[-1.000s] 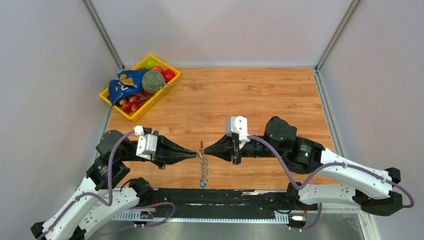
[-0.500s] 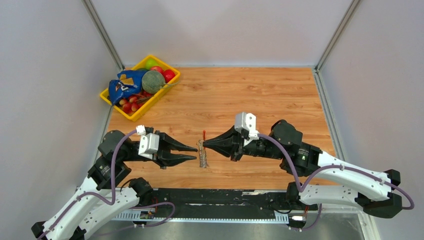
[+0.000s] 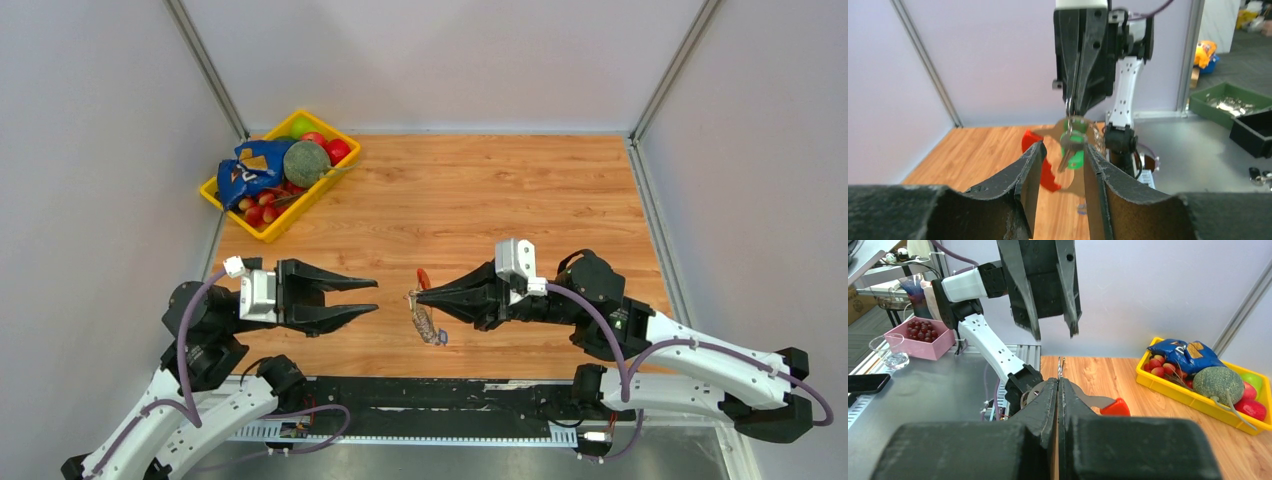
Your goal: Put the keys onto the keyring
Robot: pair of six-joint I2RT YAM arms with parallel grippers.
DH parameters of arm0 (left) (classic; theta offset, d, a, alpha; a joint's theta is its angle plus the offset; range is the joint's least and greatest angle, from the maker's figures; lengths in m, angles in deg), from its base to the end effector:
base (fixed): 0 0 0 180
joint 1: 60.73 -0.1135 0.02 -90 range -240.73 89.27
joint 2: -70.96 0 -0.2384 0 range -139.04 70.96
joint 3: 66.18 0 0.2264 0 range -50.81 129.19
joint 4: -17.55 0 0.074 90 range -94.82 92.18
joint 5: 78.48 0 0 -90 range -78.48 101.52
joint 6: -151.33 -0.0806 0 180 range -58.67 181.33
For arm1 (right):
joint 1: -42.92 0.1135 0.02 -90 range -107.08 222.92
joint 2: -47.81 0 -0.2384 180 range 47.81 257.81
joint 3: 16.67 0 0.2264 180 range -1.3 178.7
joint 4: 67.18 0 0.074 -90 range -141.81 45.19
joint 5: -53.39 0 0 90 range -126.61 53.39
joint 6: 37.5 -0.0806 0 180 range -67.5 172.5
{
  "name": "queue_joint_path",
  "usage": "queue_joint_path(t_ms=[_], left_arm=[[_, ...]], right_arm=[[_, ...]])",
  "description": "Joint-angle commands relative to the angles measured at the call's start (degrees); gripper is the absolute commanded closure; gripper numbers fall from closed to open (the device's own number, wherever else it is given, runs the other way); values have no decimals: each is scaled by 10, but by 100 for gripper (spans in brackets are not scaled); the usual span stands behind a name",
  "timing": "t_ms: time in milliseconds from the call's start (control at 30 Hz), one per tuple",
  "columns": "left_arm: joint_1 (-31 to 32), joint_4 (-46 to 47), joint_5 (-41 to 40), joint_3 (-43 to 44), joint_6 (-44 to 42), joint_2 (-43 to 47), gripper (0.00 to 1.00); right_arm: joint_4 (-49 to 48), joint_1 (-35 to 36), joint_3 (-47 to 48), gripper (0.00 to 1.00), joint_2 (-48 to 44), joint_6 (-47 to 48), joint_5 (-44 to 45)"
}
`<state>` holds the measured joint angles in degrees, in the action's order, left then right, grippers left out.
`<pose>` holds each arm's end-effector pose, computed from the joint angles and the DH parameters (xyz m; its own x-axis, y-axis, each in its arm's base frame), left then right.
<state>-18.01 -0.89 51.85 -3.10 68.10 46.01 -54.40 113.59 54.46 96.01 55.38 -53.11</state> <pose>0.0450 -0.1126 0.3995 0.1321 -0.2443 -0.9607 0.9873 0.1187 0.1055 0.0507 0.2138 0.4061 0.1084 0.1634 -0.9806 -0.9931 0.0619 -0.0994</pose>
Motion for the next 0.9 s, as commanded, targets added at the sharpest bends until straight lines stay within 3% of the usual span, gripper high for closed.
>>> queue_joint_path(t_ms=[0, 267, 867], left_arm=[[-1, 129, -1, 3, 83, -2, 56], [-1, 259, 10, -23, 174, -26, 54], [-1, 295, 1, -45, 198, -51, 55]], right_arm=[[-101, -1, -26, 100, -17, -7, -35], [-191, -1, -40, 100, -9, -12, -48], [-215, 15, -6, 100, 41, 10, -52]])
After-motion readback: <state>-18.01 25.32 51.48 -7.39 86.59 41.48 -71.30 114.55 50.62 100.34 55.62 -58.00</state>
